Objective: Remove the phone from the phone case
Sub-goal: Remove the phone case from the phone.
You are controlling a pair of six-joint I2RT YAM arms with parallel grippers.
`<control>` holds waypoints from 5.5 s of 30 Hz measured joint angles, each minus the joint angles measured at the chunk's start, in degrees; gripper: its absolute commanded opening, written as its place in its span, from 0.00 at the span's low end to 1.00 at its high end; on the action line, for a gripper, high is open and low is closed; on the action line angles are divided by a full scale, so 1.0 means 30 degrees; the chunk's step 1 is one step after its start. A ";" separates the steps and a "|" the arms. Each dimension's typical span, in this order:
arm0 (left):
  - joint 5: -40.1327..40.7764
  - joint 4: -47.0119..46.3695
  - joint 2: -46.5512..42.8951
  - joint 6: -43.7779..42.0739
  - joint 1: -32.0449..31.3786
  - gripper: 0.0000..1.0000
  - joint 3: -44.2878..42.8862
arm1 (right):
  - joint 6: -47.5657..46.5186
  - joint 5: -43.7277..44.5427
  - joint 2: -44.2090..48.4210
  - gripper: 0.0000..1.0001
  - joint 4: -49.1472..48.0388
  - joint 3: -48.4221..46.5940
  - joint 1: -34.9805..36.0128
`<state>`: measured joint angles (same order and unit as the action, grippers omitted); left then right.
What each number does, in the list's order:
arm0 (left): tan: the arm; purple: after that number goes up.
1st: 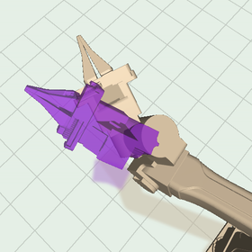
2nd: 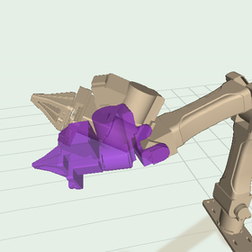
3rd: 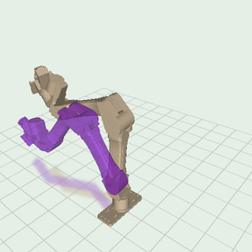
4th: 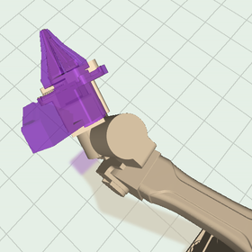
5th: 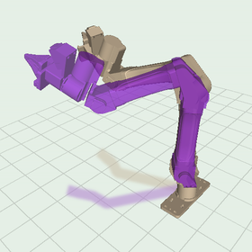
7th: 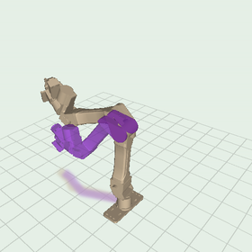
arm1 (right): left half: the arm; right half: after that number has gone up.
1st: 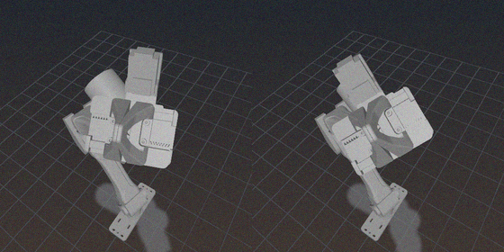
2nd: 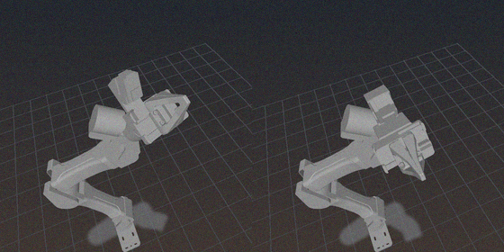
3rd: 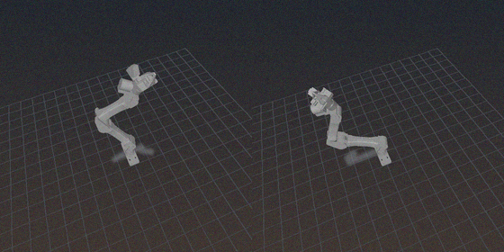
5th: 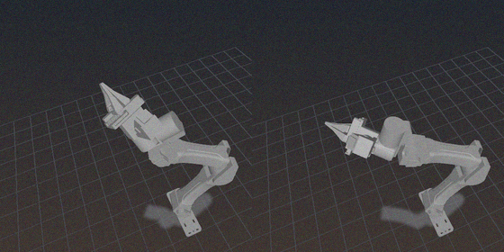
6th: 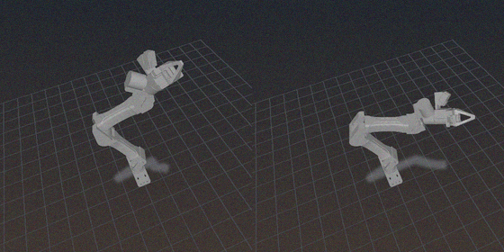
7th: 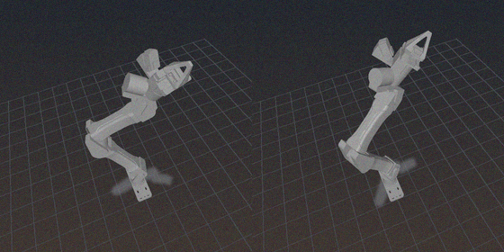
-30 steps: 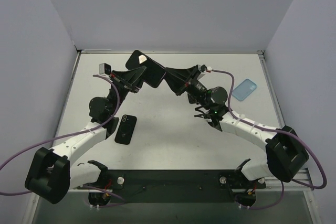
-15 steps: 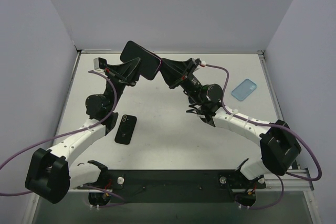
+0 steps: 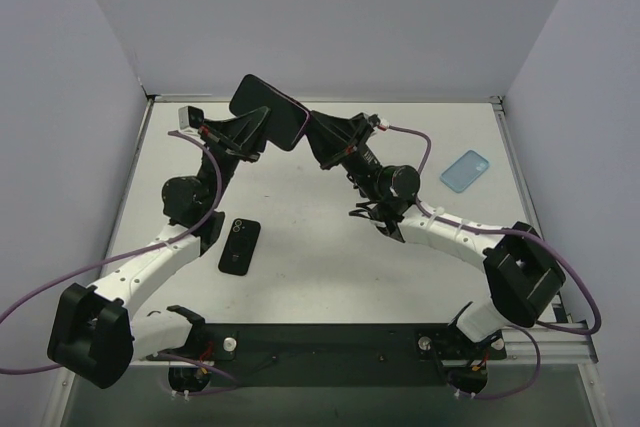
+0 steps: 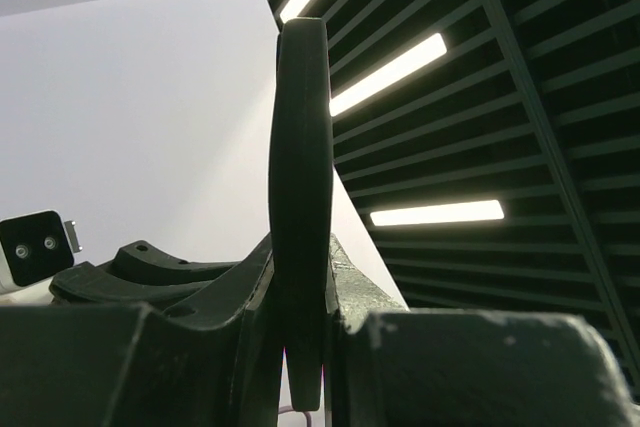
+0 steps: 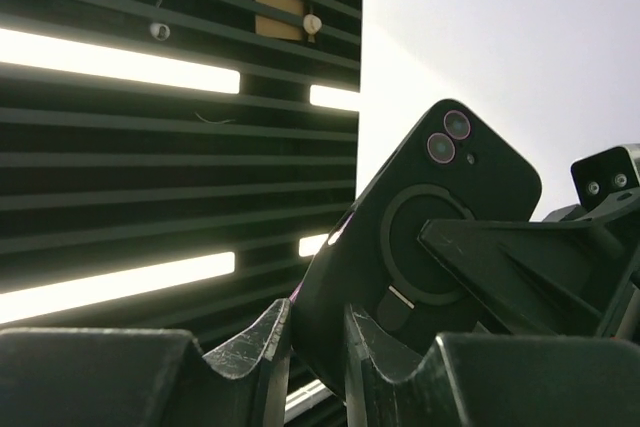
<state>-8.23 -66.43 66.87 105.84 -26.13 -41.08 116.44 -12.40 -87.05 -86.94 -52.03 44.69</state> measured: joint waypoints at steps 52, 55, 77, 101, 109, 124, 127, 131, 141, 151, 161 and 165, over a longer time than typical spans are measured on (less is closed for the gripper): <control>-0.4976 0.3002 -0.0882 -0.1894 0.0641 0.00 0.0182 | -0.9879 -0.8939 0.2521 0.00 0.8313 -0.0240 -0.2419; -0.4932 0.3810 -0.0882 -0.2302 0.0641 0.11 0.1304 | -0.9894 -0.8757 0.2943 0.00 0.8721 0.1231 -0.2667; -1.0244 0.8553 -0.1071 -0.6105 -0.1107 0.87 0.4903 | -2.0371 0.1749 1.1752 0.00 3.5853 0.2994 -0.3359; -0.9785 1.4243 0.5129 -1.1562 -0.3067 0.94 0.3956 | -2.3846 1.2036 0.1821 0.00 3.9408 -0.0313 0.4976; -0.9770 0.8699 0.9857 -1.0856 -0.4240 0.88 0.4860 | -2.4239 1.0797 0.1814 0.00 3.7609 0.0736 0.4918; -0.9231 0.8196 1.0397 -1.2050 -0.5297 0.80 0.3402 | -2.4429 0.8276 0.1260 0.00 3.5707 0.1370 0.4218; -0.8903 0.9857 1.0389 -1.2961 -0.5566 0.74 0.2776 | -2.4509 0.7890 0.1260 0.00 3.5576 0.1435 0.4022; -0.8291 1.2123 1.0244 -1.4039 -0.5697 0.70 0.2040 | -2.4574 0.7410 0.1268 0.00 3.5518 0.1515 0.3789; -0.6812 1.7981 0.9428 -1.6320 -0.6186 0.65 -0.0131 | -2.4851 0.6900 0.1246 0.00 3.5357 0.1508 0.3592; -0.4991 2.3074 0.9355 -1.7624 -0.7293 0.41 -0.3126 | -2.4851 0.6419 0.1246 0.00 3.5437 0.1443 0.3373; -0.3592 2.5500 0.9624 -1.8214 -0.7825 0.26 -0.4226 | -2.4844 0.5406 0.1253 0.00 3.4818 0.1450 0.3060; -0.3410 2.6053 0.9712 -1.8564 -0.7868 0.04 -0.4466 | -2.4851 0.5013 0.1275 0.00 3.4476 0.1472 0.2987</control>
<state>-18.46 11.73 96.01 50.15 -49.74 -54.48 41.89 2.63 -83.22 16.49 -47.62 53.65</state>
